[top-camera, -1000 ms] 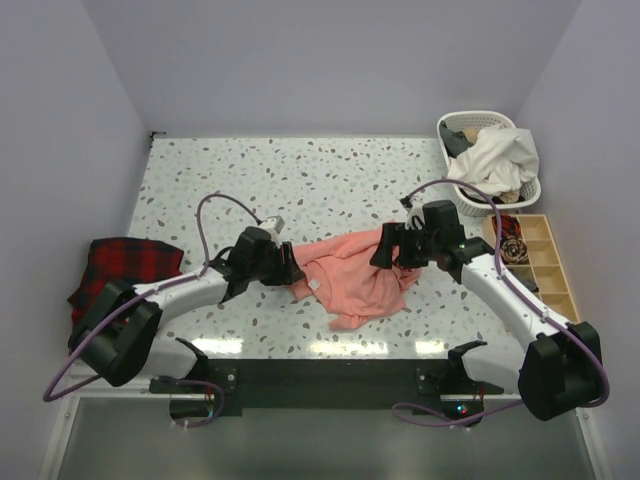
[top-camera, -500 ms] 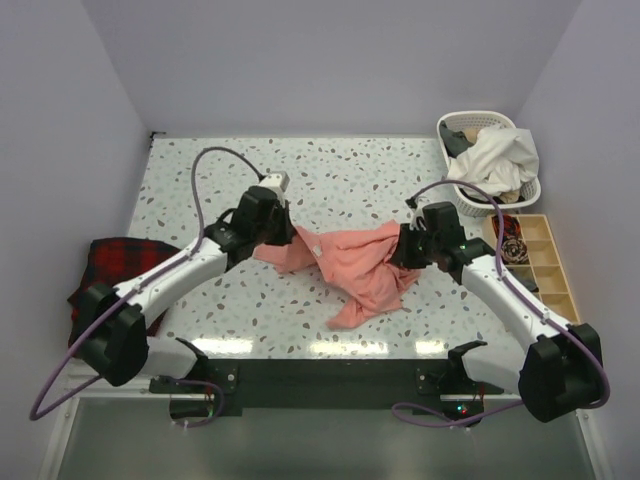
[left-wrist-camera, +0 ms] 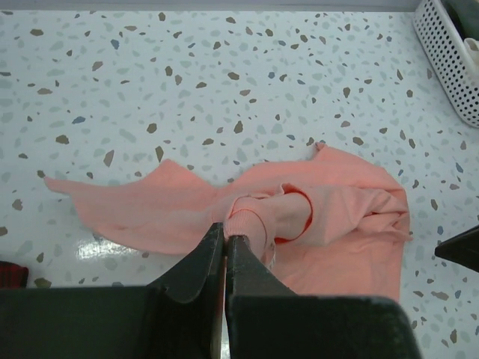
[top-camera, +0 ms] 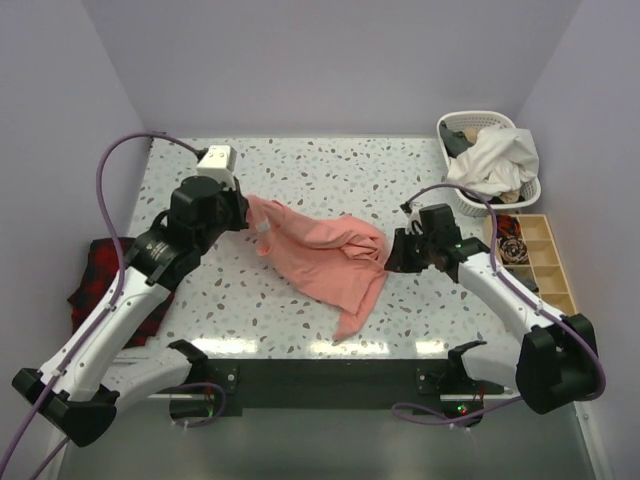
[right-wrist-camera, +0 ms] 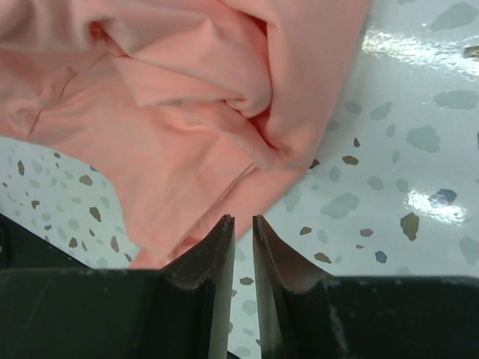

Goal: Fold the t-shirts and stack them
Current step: Flatten out the tshirt

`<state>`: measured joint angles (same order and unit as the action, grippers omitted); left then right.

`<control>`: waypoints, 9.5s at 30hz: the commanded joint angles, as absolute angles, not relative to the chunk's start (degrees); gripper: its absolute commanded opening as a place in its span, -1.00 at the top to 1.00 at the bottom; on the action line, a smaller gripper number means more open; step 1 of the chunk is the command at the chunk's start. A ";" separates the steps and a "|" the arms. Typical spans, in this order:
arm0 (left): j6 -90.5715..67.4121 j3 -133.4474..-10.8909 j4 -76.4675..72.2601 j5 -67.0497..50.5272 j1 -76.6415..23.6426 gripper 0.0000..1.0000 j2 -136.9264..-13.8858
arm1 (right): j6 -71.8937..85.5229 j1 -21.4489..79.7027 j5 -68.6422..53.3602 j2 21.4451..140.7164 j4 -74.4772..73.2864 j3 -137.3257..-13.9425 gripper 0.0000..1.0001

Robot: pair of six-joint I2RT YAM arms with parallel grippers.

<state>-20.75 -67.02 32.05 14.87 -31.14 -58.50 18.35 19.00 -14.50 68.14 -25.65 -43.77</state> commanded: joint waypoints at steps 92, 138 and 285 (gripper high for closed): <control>-44.48 -36.03 3.77 10.46 -11.34 1.00 -79.72 | 1.14 23.29 -21.70 127.61 -40.70 -104.42 -0.53; -12.92 -107.05 51.24 0.35 -11.34 0.74 -56.51 | 5.97 23.47 -7.38 53.61 -59.06 -112.86 0.73; -25.58 -46.05 18.81 -5.63 -11.43 1.00 -78.48 | 20.13 59.94 2.81 86.57 -43.77 -61.60 -0.31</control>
